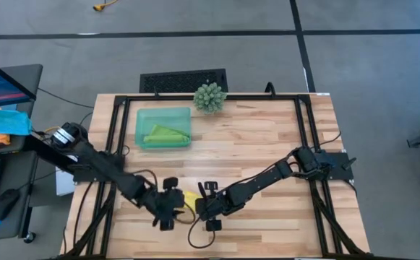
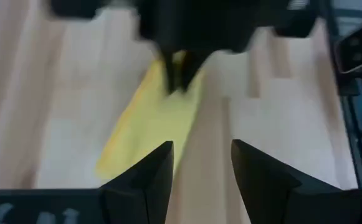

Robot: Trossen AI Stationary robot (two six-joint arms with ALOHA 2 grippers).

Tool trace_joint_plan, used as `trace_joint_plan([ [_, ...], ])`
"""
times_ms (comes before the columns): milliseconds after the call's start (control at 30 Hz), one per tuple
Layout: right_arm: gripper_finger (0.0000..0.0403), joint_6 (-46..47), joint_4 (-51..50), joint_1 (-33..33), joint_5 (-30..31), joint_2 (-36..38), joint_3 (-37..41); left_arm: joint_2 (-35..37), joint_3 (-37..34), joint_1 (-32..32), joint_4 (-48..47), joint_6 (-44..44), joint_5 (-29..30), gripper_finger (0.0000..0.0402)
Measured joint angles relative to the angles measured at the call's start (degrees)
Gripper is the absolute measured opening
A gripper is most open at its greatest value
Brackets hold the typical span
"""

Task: Roll microfiber towels into tight, uniform cylinder then place into a basket
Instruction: Roll the yellow towel

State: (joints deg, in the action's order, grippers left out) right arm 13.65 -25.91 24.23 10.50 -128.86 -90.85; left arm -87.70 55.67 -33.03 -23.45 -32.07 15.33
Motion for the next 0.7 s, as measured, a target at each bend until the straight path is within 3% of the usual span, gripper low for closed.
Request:
trace_joint_plan([
  [267, 0.0054, 0.0, 0.0, 0.0, -0.1, 0.0, 0.0, -6.7, -1.0, -1.3, 4.8, 1.6, 3.1, 0.0155],
  [700, 0.0054, 0.0, -0.1, 0.0, -0.2, 0.0, 0.0, -10.9, -1.8, 2.5, 6.0, 3.0, 1.0, 0.0155],
])
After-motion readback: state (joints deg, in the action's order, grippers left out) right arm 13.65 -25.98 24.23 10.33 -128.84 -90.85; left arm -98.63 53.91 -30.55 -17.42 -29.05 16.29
